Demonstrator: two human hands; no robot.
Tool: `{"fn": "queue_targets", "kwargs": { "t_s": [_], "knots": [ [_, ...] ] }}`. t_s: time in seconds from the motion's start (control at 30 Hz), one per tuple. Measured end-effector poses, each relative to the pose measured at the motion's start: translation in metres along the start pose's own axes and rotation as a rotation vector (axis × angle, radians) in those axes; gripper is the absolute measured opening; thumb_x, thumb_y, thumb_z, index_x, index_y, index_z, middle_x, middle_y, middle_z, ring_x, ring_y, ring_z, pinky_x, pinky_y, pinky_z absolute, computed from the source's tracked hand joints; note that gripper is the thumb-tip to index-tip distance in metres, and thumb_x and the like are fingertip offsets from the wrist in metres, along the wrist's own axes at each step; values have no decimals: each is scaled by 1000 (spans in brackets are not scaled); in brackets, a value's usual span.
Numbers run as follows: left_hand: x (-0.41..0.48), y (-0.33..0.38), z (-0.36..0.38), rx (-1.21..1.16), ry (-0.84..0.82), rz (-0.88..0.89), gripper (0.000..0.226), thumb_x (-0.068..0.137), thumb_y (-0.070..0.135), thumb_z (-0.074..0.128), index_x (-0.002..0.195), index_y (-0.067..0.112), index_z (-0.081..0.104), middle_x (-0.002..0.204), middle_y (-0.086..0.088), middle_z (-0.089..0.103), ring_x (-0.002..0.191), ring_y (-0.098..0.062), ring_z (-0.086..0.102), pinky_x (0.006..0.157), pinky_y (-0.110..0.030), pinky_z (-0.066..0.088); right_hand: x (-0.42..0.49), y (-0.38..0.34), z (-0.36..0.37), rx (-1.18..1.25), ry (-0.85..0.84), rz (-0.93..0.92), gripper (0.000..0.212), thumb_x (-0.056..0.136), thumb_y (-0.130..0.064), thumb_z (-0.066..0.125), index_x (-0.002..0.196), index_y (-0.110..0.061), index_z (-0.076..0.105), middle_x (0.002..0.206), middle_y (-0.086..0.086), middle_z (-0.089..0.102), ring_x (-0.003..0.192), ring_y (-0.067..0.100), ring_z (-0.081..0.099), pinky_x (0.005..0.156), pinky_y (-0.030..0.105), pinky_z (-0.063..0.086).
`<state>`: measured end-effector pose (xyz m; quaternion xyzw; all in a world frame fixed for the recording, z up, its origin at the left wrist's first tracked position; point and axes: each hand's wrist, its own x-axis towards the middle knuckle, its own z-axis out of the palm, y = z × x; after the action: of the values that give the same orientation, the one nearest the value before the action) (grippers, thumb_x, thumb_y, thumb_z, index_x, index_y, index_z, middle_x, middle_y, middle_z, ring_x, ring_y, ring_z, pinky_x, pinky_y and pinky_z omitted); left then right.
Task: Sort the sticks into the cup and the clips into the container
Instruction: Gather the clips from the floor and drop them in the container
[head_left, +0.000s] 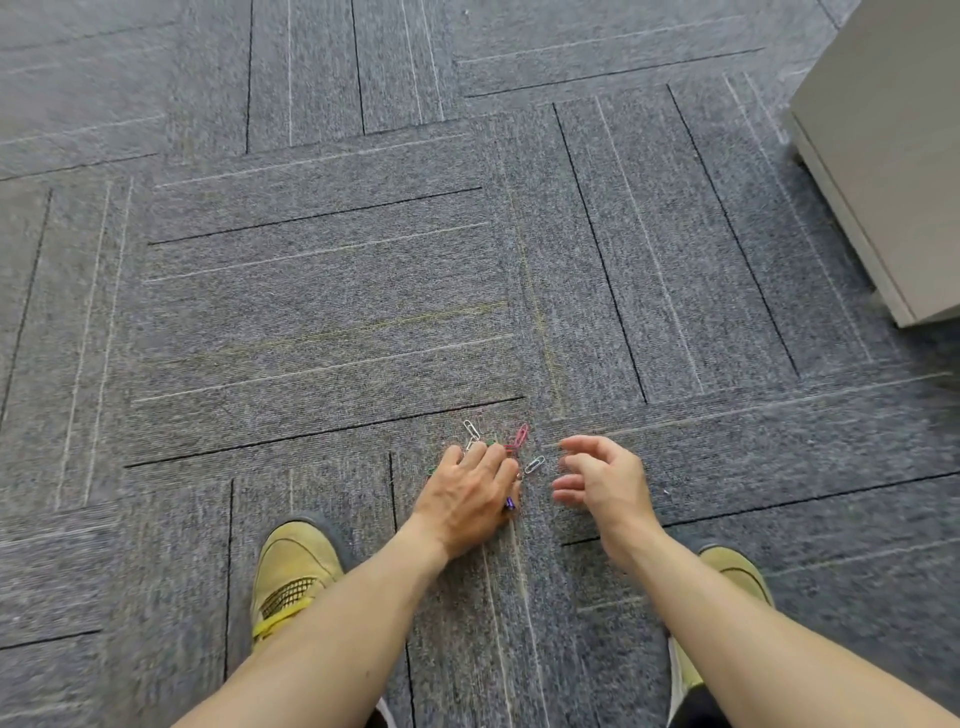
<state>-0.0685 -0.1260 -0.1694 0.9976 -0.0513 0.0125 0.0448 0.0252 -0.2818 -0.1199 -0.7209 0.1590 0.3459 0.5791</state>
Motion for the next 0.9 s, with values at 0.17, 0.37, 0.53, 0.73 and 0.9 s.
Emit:
{"fn": "queue_targets", "kwargs": {
  "t_s": [0.17, 0.37, 0.53, 0.73, 0.9],
  "knots": [
    [11, -10, -5, -103, 8, 1, 25, 96, 23, 41, 77, 14, 53, 68, -3, 55, 53, -19, 50, 44, -32, 44, -2, -2, 4, 240, -45, 189, 14, 93, -3, 53, 96, -3, 67, 83, 14, 62, 70, 27, 62, 67, 36, 57],
    [22, -6, -37, -426, 98, -186, 29, 98, 25, 34, 76, 14, 50, 63, 6, 48, 48, -12, 40, 43, -29, 42, -5, -14, 6, 489, -142, 376, 40, 101, -32, 46, 106, 3, 64, 102, 23, 66, 91, 35, 67, 87, 45, 55],
    [49, 17, -89, -707, 194, -192, 33, 100, 29, 34, 79, 12, 53, 67, 8, 47, 52, -10, 43, 49, -16, 29, -21, -24, 21, 627, -412, 471, 70, 100, -56, 30, 126, 2, 58, 124, 28, 64, 113, 41, 64, 102, 55, 46],
    [53, 19, -104, -584, 119, -55, 30, 99, 33, 39, 86, 10, 54, 78, 2, 51, 65, -12, 43, 61, -24, 34, -25, -44, 32, 840, -531, 491, 65, 99, -52, 38, 116, 3, 69, 130, 26, 60, 124, 38, 56, 115, 48, 34],
    [54, 13, -113, -431, 15, 78, 33, 97, 36, 39, 87, 8, 54, 86, -8, 57, 77, -23, 53, 68, -36, 42, -22, -49, 33, 791, -529, 503, 66, 93, -51, 47, 137, -2, 56, 141, 18, 55, 130, 31, 53, 114, 41, 37]
  ]
}}
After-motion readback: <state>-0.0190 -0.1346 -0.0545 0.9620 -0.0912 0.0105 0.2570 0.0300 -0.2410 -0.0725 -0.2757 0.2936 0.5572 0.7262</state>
